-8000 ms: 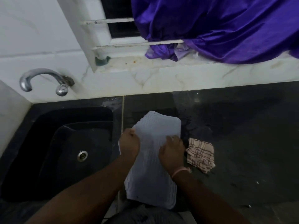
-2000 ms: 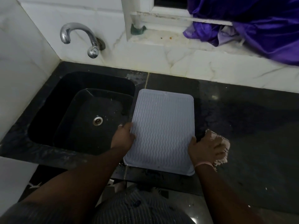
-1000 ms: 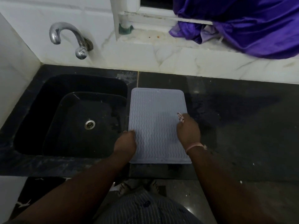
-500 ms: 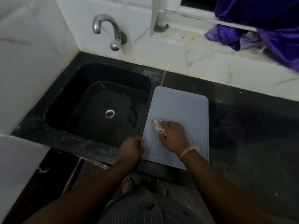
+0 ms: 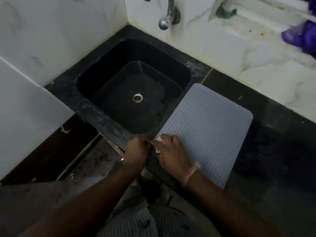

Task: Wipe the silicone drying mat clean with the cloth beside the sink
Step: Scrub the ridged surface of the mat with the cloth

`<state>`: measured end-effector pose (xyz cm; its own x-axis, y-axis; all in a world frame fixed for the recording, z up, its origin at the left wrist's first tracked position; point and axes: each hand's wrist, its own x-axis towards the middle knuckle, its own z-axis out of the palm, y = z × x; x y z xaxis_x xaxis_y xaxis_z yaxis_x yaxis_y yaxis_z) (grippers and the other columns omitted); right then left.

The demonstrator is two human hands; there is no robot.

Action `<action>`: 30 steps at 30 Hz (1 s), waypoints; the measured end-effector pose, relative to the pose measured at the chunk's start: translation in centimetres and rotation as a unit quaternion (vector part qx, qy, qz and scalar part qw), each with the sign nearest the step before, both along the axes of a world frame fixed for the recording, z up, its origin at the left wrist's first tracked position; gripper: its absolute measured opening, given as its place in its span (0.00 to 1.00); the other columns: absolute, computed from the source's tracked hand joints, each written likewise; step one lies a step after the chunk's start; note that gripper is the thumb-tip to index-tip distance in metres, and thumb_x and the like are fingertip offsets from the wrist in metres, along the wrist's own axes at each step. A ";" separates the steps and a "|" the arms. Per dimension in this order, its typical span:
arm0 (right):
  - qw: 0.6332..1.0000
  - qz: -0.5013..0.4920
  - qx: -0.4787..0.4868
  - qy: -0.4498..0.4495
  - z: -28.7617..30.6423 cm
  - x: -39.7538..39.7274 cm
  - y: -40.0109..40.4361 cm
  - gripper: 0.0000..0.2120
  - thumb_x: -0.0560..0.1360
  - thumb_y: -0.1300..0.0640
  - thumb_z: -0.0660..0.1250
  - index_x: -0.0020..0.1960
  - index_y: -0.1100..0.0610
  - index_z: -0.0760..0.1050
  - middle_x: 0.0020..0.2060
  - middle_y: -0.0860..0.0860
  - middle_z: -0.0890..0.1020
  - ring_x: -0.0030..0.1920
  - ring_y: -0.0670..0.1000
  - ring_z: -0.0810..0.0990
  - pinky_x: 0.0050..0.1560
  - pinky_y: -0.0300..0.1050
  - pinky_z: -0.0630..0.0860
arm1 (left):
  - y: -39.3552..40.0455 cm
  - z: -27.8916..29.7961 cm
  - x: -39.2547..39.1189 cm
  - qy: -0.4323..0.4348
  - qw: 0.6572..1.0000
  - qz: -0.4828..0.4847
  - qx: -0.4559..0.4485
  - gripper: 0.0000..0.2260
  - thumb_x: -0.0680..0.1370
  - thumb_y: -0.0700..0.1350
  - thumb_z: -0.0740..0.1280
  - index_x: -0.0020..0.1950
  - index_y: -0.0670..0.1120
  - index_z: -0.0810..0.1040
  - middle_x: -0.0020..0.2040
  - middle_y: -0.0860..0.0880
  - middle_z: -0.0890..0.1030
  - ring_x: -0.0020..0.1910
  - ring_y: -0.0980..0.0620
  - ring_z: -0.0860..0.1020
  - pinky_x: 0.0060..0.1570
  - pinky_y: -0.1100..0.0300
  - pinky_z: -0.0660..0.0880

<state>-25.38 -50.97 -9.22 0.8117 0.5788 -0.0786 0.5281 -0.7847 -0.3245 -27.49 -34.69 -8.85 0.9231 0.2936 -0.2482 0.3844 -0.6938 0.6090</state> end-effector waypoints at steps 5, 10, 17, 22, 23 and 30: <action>1.000 0.005 0.015 -0.011 -0.4 -0.2 -0.1 0.20 0.77 0.55 0.63 0.68 0.49 0.75 0.61 0.49 0.75 0.54 0.55 0.71 0.53 0.51 0.75 | 0.3 0.1 0.4 0.028 1.000 -0.006 -0.008 0.06 0.75 0.45 0.70 0.40 0.49 0.85 0.39 0.52 0.84 0.40 0.54 0.82 0.41 0.60 0.75; 0.994 0.103 0.022 -0.028 0.1 4.0 -1.7 0.15 0.78 0.56 0.64 0.63 0.50 0.80 0.60 0.52 0.77 0.55 0.57 0.72 0.52 0.51 0.76 | -0.1 0.9 1.3 0.087 0.996 -0.003 -0.006 0.06 0.74 0.44 0.70 0.39 0.46 0.84 0.39 0.47 0.85 0.42 0.47 0.83 0.39 0.59 0.73; 0.997 -0.070 0.025 -0.017 0.1 11.4 -3.6 0.16 0.80 0.61 0.63 0.64 0.51 0.82 0.55 0.51 0.79 0.56 0.56 0.71 0.54 0.49 0.73 | -0.2 1.5 2.5 0.114 0.993 -0.014 0.017 0.05 0.75 0.41 0.68 0.40 0.44 0.83 0.40 0.46 0.84 0.42 0.46 0.83 0.42 0.55 0.79; 0.999 -0.013 0.033 -0.013 0.4 5.8 -0.5 0.15 0.77 0.58 0.61 0.60 0.51 0.82 0.52 0.52 0.79 0.52 0.56 0.73 0.50 0.49 0.73 | -0.1 1.5 2.8 0.119 0.993 0.002 0.011 0.04 0.74 0.42 0.72 0.40 0.43 0.85 0.39 0.46 0.84 0.40 0.47 0.83 0.40 0.55 0.79; 0.999 0.014 0.030 -0.009 0.5 4.3 0.0 0.15 0.76 0.56 0.60 0.57 0.51 0.82 0.51 0.52 0.78 0.51 0.56 0.73 0.50 0.49 0.72 | -0.1 1.5 2.8 0.119 0.993 0.008 0.008 0.05 0.74 0.43 0.72 0.40 0.43 0.84 0.38 0.45 0.84 0.40 0.47 0.83 0.39 0.55 0.79; 0.998 0.050 0.047 0.013 0.3 4.1 -1.1 0.13 0.77 0.55 0.66 0.60 0.50 0.82 0.52 0.49 0.76 0.53 0.53 0.71 0.47 0.49 0.75 | -0.4 1.7 2.8 0.127 0.991 -0.005 0.033 0.07 0.76 0.43 0.69 0.40 0.44 0.83 0.40 0.44 0.83 0.42 0.45 0.82 0.38 0.56 0.73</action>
<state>-21.33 -52.10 -8.93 0.7472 0.6633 -0.0403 0.5933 -0.6932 -0.4092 -24.71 -35.07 -7.19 0.8366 0.3080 -0.4529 0.5120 -0.7336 0.4468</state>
